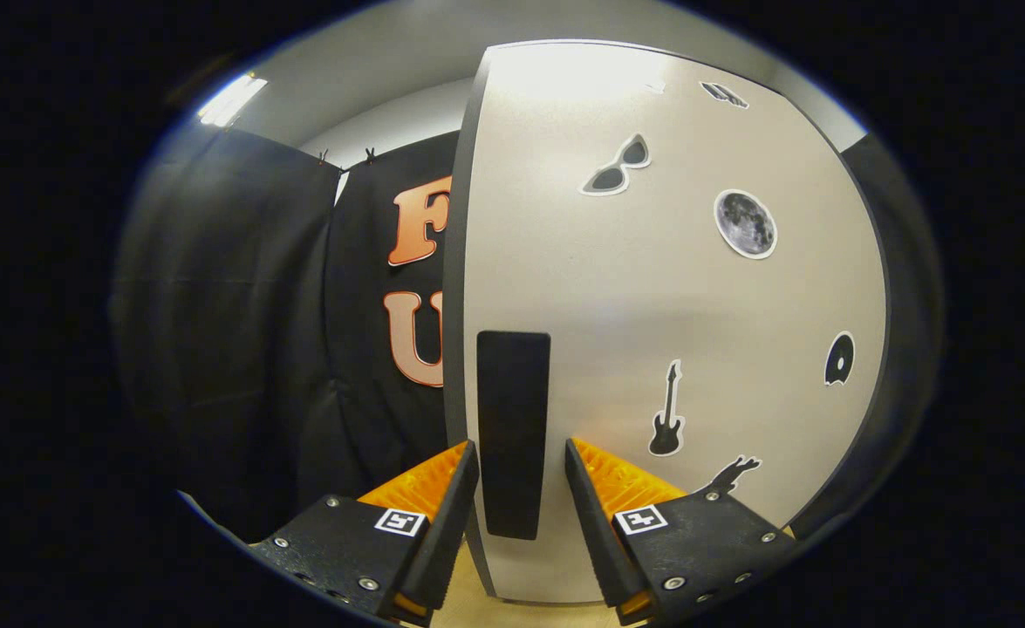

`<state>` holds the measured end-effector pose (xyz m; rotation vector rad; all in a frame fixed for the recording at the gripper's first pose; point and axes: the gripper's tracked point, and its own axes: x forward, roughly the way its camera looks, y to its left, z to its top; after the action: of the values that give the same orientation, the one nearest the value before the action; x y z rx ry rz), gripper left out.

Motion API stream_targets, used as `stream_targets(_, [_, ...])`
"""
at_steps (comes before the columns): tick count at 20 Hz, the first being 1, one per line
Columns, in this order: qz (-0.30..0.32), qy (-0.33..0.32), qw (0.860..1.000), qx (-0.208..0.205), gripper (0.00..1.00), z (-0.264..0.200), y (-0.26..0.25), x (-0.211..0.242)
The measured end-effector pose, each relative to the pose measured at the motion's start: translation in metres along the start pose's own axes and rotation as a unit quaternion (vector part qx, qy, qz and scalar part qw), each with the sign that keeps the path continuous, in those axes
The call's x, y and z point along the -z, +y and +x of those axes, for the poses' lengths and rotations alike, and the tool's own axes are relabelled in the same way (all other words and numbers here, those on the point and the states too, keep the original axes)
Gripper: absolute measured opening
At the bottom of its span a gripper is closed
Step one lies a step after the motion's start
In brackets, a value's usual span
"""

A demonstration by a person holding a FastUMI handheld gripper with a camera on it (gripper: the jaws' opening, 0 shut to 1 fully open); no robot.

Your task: Open the shoe cabinet door, grab the shoes and put them into the shoe cabinet, then close the shoe cabinet door.

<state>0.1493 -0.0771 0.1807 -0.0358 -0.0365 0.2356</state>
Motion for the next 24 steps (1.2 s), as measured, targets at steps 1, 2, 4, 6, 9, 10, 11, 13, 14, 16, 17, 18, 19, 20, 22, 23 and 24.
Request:
stream_targets(1, [0.001,0.001,1.0,0.002,0.65,0.002,0.0,0.001])
stream_targets(2, [0.003,-0.002,1.0,0.003,0.65,0.0,0.0,0.0])
stream_targets(4, [0.005,0.001,1.0,0.006,0.65,0.004,-0.001,0.0])
stream_targets(6, [0.016,0.011,1.0,0.01,0.66,0.003,-0.001,0.002])
stream_targets(9, [0.029,0.008,0.999,0.013,0.69,-0.009,0.001,-0.001])
stream_targets(10, [0.027,0.004,1.0,0.016,0.69,-0.018,0.001,-0.003])
stream_targets(11, [0.024,0.003,1.0,0.018,0.69,-0.029,0.0,-0.003])
stream_targets(13, [0.016,0.001,0.999,0.031,0.7,-0.053,-0.004,-0.007])
stream_targets(14, [0.014,-0.001,0.999,0.039,0.7,-0.067,-0.007,-0.009])
stream_targets(16, [0.008,-0.007,0.998,0.058,0.7,-0.095,-0.015,-0.016])
stream_targets(17, [0.004,-0.009,0.998,0.07,0.71,-0.111,-0.02,-0.017])
stream_targets(18, [0.0,-0.01,0.997,0.079,0.71,-0.125,-0.024,-0.019])
stream_targets(19, [-0.002,-0.011,0.996,0.09,0.71,-0.139,-0.028,-0.02])
stream_targets(20, [-0.003,-0.012,0.995,0.1,0.72,-0.152,-0.032,-0.021])
stream_targets(22, [0.0,-0.016,0.992,0.122,0.73,-0.178,-0.041,-0.018])
stream_targets(23, [0.004,-0.015,0.991,0.131,0.74,-0.191,-0.045,-0.015])
stream_targets(24, [0.007,-0.014,0.99,0.14,0.75,-0.201,-0.048,-0.012])
